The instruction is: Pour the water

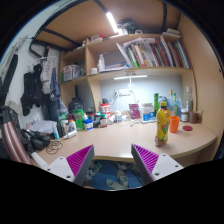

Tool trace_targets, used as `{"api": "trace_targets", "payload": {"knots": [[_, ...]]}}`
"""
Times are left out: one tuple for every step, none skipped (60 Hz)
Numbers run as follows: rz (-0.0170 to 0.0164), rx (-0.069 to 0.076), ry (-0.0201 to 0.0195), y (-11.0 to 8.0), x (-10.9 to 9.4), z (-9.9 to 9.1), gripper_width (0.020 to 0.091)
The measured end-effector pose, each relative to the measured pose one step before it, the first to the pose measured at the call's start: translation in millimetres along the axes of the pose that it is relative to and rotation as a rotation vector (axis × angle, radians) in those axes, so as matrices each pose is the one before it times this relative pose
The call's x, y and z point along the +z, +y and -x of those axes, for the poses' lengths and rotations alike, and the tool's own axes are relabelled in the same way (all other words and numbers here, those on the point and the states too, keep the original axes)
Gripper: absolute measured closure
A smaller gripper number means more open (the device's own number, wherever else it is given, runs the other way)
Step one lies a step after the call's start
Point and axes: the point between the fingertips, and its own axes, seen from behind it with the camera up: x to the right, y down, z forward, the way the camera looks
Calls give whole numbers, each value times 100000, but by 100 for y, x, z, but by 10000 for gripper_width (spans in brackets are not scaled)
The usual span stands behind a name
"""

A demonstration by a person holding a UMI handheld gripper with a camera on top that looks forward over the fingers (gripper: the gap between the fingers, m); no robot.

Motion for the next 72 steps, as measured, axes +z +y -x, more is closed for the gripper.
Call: {"api": "trace_targets", "payload": {"knots": [[10,153,-137,-101,-1,-118,266],[26,175,57,16,16,-34,267],[46,181,61,-6,17,-39,267],[26,155,6,-10,32,-49,266],[-35,172,-34,-37,19,-32,267],[-148,201,-40,-42,34,-65,266],[-193,222,-39,-56,39,-85,266],[-316,3,33,-47,96,-165,265],[-417,51,239,-89,11,-166,264],[-603,-14,417,-170,51,-164,267],[-733,-98,510,-202,59,-190,267],[-768,-270,515,-179,64,-214,267],[-701,-282,478,-155,32,-181,266],[-518,-332,338,-140,58,-190,268],[-478,-273,289,-108,74,-173,267],[-411,-303,292,-92,67,-157,268],[-346,-283,303,-116,75,-210,268],[-317,-227,390,-119,73,-270,267],[-273,-228,483,-106,84,-308,268],[-303,-223,475,-114,116,-318,269],[-308,-290,507,-71,150,-396,273],[-268,-295,636,-102,156,-449,278],[-308,-318,700,-126,173,-503,278],[-318,-181,831,-71,202,-579,278],[-217,-136,927,-44,212,-608,278],[-202,-83,1063,1,232,-662,276],[-181,-98,1077,-12,265,-732,275],[-123,-88,1075,48,290,-695,276],[-36,-110,999,63,340,-700,276],[-6,-275,896,111,394,-673,275],[103,-413,821,109,414,-735,276],[59,-453,776,122,440,-673,275],[123,-460,768,129,423,-689,275],[60,-318,1120,246,397,-617,278],[76,-459,860,-11,546,-789,277],[-235,-266,1104,82,478,-673,278],[-306,-235,1092,45,473,-683,277],[-420,-159,1213,150,403,-531,276],[-315,-429,664,-72,642,-688,274],[-491,-159,1085,164,479,-479,272],[-295,-340,872,59,617,-550,273],[-140,-418,762,134,612,-453,244],[-19,-458,560,141,638,-378,272],[65,-466,342,141,650,-337,247],[153,-325,253,166,632,-265,249],[197,-196,208,184,639,-278,272],[79,-121,161,145,629,-240,272],[96,29,205,143,623,-228,273],[280,54,265,199,663,-303,275],[530,42,342,254,623,-249,274],[470,-7,315,190,610,-235,273],[178,9,242,131,614,-151,274],[-118,-7,186,73,583,-129,273],[-195,-130,232,53,594,-156,273],[-141,-213,250,24,571,-129,273],[-94,-244,291,31,551,-160,272],[-107,-136,296,41,579,-149,273],[-101,49,-219,64,658,-365,275],[-29,179,262,43,525,-112,277],[-88,294,117,12,498,-53,275],[-195,363,-46,-52,505,-24,275],[-190,361,1,-13,529,-21,280],[-252,349,35,111,472,-67,286],[141,17,-377,-46,487,-107,293],[154,104,165,13,426,264,309],[53,-215,-183,12,378,89,378],[249,-386,-202,45,344,64,448],[471,-457,390,96,297,-104,517],[215,-714,323,24,231,-97,586],[110,-91,160,90,171,-125,621],[-375,218,469,-98,149,-113,624],[-195,54,484,-6,127,-61,630]]}}
